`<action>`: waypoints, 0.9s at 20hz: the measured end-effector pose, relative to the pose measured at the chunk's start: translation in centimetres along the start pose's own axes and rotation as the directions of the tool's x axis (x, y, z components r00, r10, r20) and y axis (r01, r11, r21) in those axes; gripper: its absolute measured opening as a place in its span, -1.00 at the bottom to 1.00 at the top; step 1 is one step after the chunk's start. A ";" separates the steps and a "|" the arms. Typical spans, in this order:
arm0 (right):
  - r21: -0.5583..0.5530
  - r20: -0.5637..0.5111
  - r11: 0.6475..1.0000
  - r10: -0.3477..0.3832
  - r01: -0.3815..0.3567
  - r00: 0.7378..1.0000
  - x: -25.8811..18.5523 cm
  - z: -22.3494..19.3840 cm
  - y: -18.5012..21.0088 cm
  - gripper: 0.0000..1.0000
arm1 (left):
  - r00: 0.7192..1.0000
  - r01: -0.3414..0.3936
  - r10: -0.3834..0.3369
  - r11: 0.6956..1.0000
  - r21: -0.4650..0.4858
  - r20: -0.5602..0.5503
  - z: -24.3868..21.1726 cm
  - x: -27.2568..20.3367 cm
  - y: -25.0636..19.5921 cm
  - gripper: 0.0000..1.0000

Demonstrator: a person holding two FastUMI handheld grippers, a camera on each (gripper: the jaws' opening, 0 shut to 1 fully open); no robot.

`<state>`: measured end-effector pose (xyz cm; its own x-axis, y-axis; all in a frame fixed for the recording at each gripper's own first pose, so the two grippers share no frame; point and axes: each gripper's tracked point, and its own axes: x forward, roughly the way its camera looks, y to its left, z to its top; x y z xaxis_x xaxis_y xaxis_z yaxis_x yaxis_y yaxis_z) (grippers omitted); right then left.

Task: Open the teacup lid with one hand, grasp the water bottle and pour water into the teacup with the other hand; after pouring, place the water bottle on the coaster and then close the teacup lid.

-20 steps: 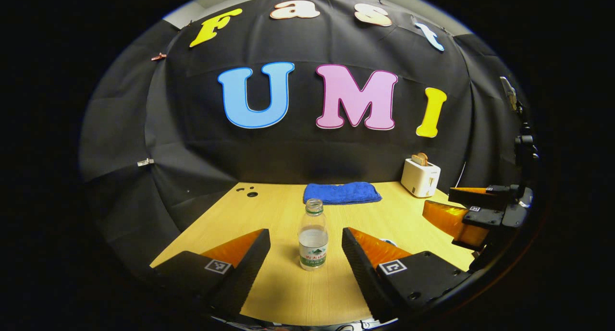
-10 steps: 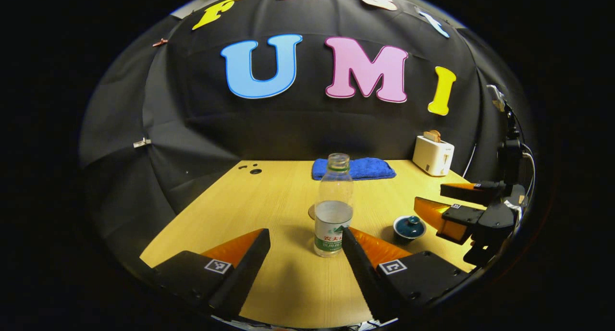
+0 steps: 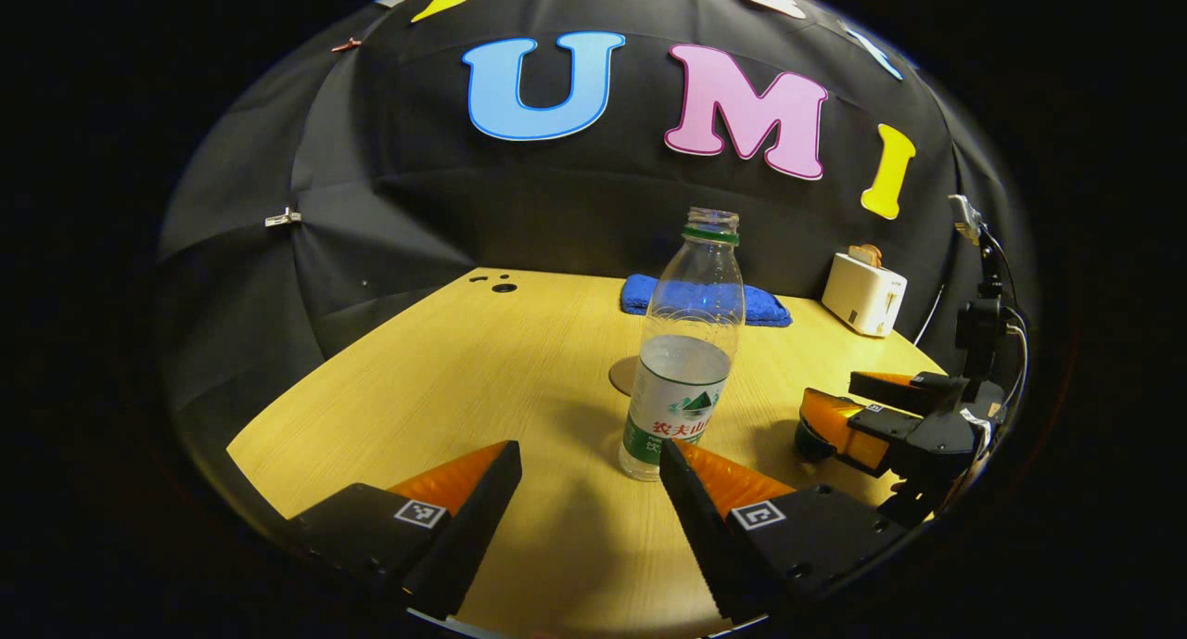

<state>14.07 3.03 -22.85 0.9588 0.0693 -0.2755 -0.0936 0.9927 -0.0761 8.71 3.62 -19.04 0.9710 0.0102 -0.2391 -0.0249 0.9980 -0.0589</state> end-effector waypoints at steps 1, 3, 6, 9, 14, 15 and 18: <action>0.000 0.007 1.000 0.004 -0.004 1.000 0.2 0.2 0.2 0.68 | 1.000 -0.003 0.003 1.000 0.008 0.001 -0.1 0.1 0.1 0.91; -0.014 0.007 1.000 0.003 -0.003 1.000 0.2 0.3 0.3 0.48 | 1.000 -0.006 0.006 1.000 0.019 0.002 -0.2 0.3 0.1 0.91; -0.024 -0.002 1.000 0.009 -0.009 1.000 0.3 0.1 0.8 0.14 | 1.000 -0.002 0.002 1.000 0.017 0.004 -0.2 0.5 -0.3 0.91; -0.031 -0.010 0.999 0.013 -0.013 1.000 0.3 0.3 0.8 -0.21 | 1.000 0.002 -0.002 1.000 0.025 0.006 -0.2 0.6 -0.6 0.91; -0.023 -0.044 0.999 0.044 -0.045 0.998 0.3 0.2 1.0 -0.35 | 0.999 0.032 -0.034 0.997 0.074 0.023 0.1 1.4 -1.5 0.92; -0.022 -0.052 0.998 0.053 -0.054 0.997 0.2 0.2 1.0 -0.48 | 0.998 0.046 -0.049 0.994 0.096 0.030 0.3 1.7 -1.9 0.92; -0.015 -0.048 0.998 0.057 -0.057 0.997 -0.1 1.1 0.7 -0.31 | 0.991 0.115 -0.123 0.983 0.145 0.046 0.6 2.9 -3.8 0.92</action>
<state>14.21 3.86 -21.82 0.9378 0.1205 -0.3255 -0.1526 0.9855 -0.0748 11.79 -0.10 -18.91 0.9766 -0.1099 -0.1850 0.1220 0.9910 0.0555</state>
